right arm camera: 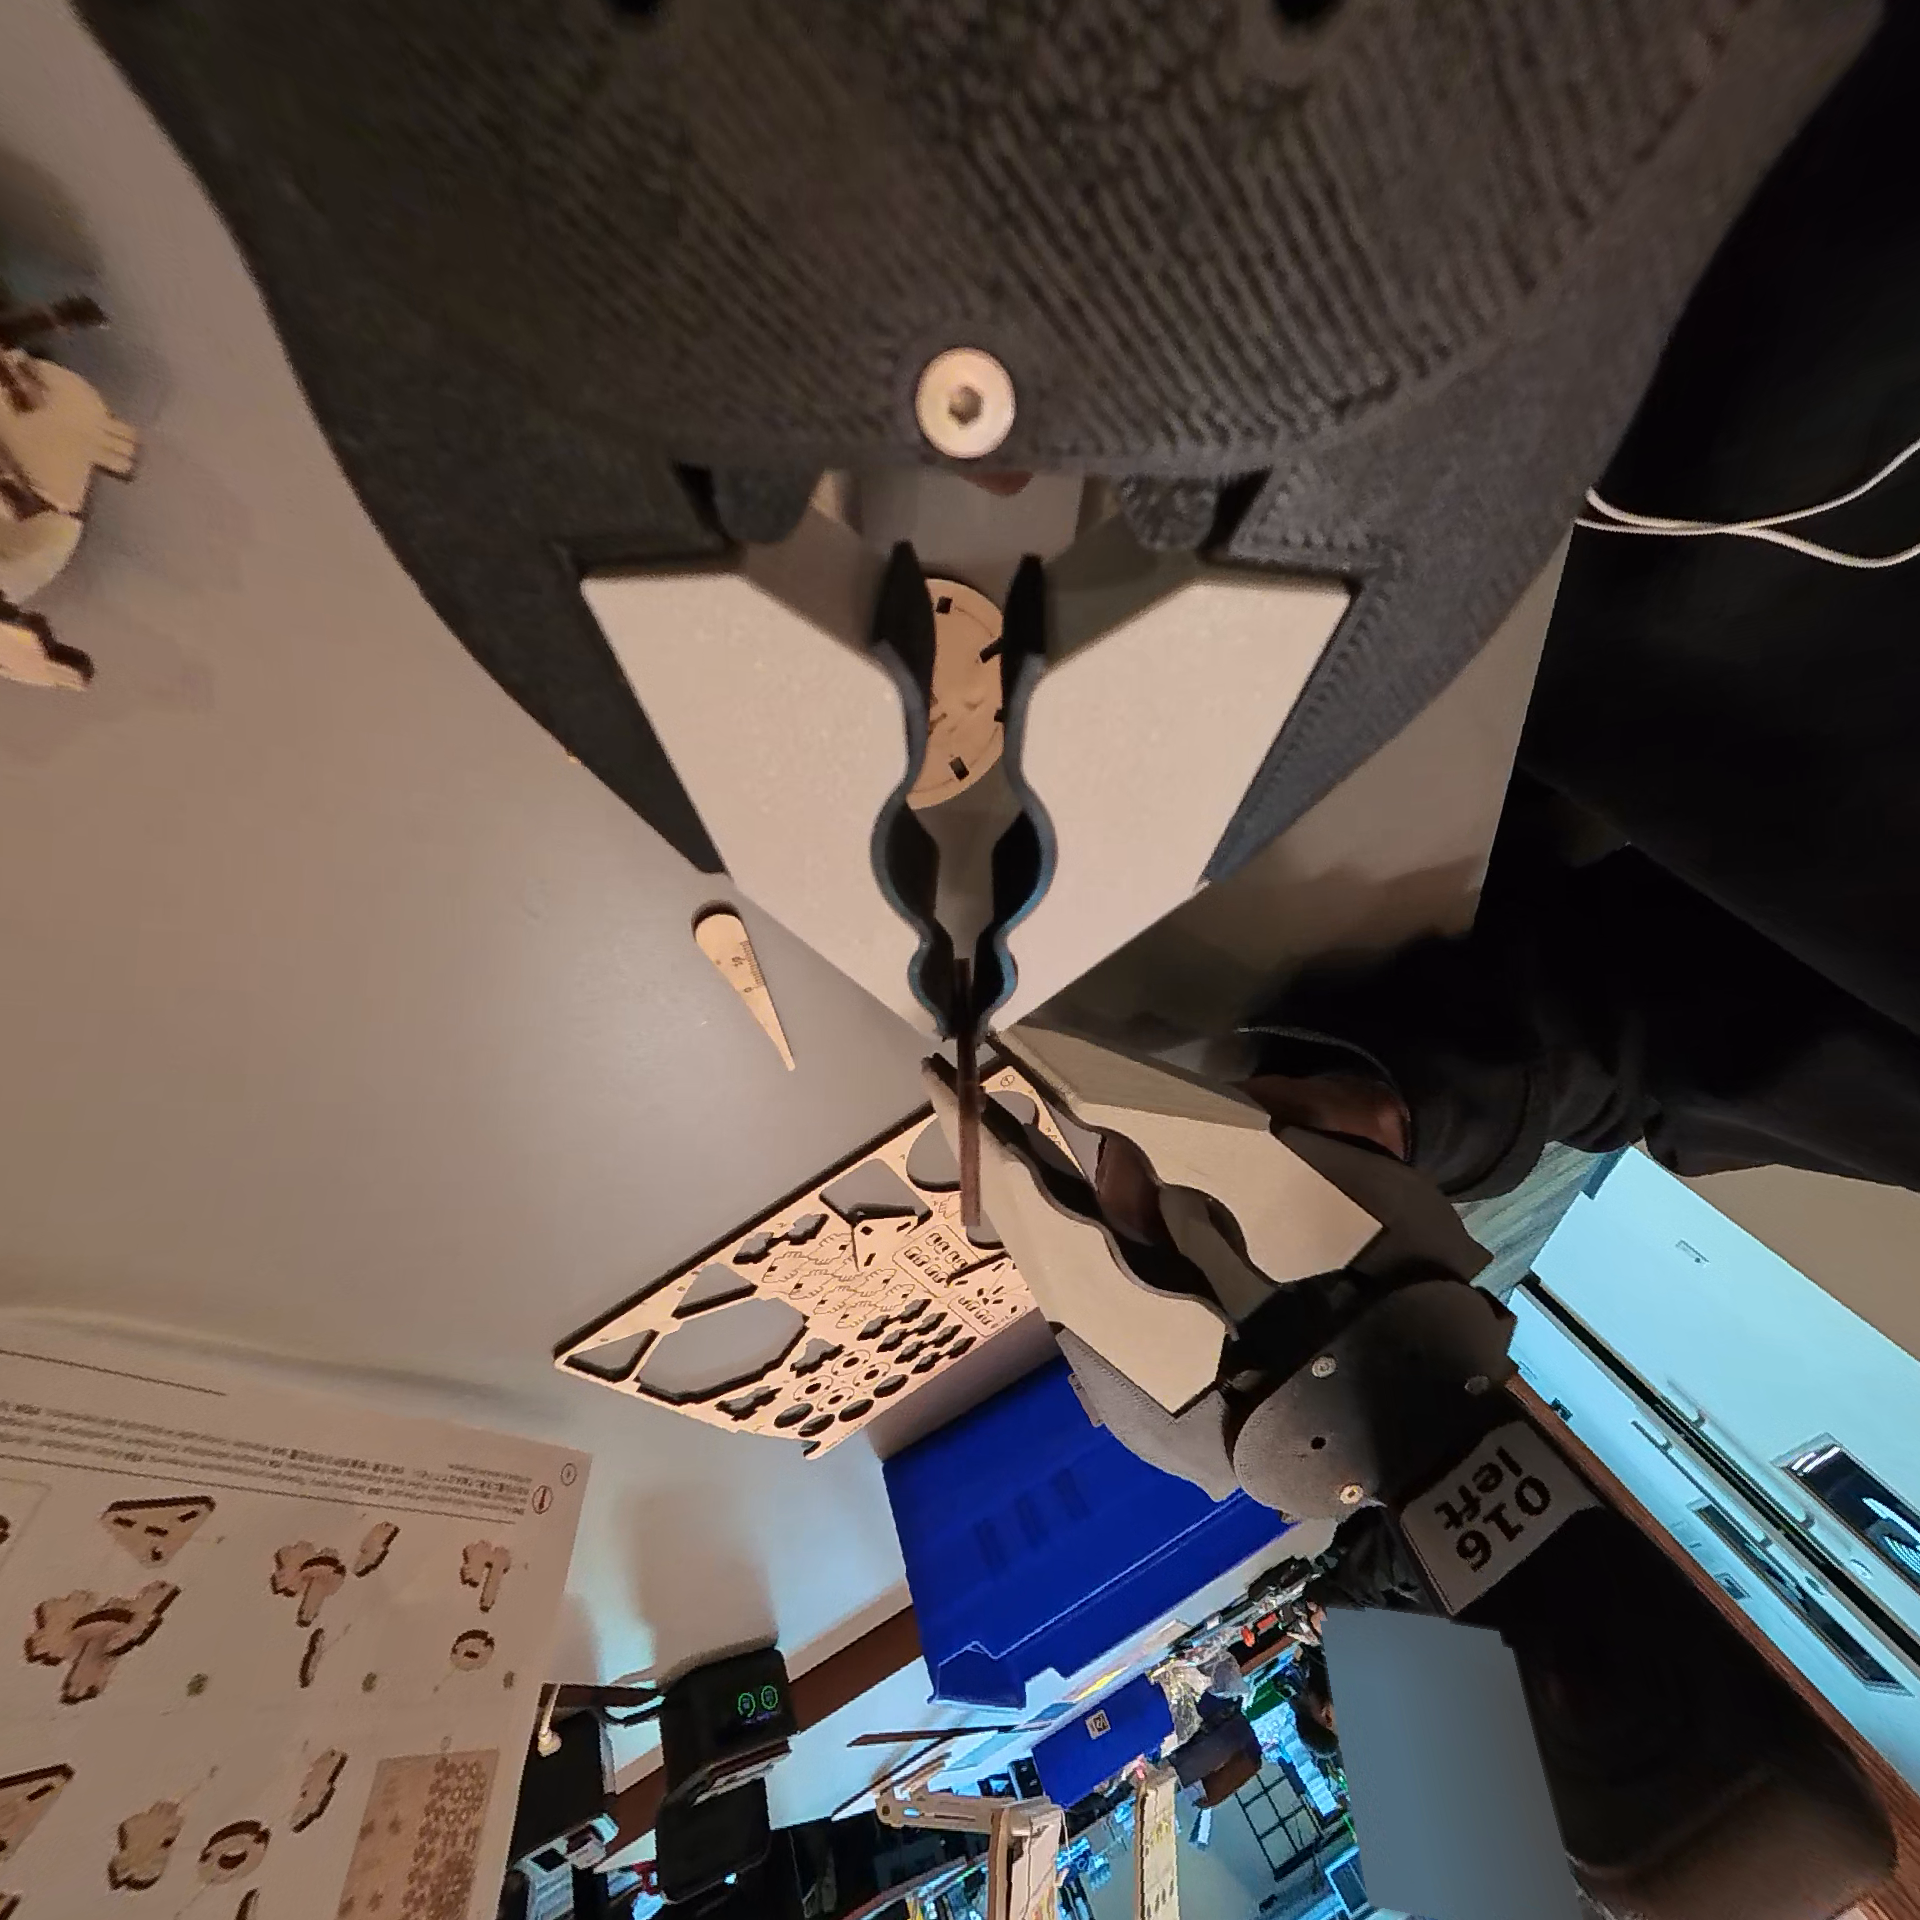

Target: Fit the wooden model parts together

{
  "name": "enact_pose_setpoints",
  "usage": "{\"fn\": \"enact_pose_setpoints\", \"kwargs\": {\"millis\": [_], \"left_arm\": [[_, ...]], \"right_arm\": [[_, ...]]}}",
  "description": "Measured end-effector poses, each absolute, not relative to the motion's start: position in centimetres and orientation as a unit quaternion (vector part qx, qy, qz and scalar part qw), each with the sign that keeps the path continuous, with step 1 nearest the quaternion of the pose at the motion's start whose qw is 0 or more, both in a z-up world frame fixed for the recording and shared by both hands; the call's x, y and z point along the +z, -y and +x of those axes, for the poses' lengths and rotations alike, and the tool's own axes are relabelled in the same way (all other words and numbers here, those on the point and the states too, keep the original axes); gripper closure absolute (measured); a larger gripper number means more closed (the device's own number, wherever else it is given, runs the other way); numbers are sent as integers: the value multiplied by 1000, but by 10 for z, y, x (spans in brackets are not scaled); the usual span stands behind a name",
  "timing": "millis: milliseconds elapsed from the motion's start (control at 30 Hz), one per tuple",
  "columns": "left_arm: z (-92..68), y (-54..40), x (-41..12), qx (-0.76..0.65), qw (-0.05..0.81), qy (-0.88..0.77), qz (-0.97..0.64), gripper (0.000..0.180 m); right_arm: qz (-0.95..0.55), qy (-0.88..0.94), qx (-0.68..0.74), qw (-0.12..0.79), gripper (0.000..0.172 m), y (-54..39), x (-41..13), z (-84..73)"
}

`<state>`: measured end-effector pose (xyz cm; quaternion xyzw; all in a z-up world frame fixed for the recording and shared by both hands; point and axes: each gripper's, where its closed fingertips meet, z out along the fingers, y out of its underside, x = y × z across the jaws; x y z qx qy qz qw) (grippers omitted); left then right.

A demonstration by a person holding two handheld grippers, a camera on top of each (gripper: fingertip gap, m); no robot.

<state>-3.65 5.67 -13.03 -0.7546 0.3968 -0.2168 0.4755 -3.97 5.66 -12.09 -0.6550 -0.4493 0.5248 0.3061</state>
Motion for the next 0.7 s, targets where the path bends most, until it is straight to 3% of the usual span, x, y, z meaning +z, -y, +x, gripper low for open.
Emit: {"fn": "enact_pose_setpoints", "kwargs": {"millis": [700], "left_arm": [[-41, -63, -133, -166, 486, -392, -763, 170]], "right_arm": [[-664, 441, 508, 325, 172, -62, -124, -41]]}}
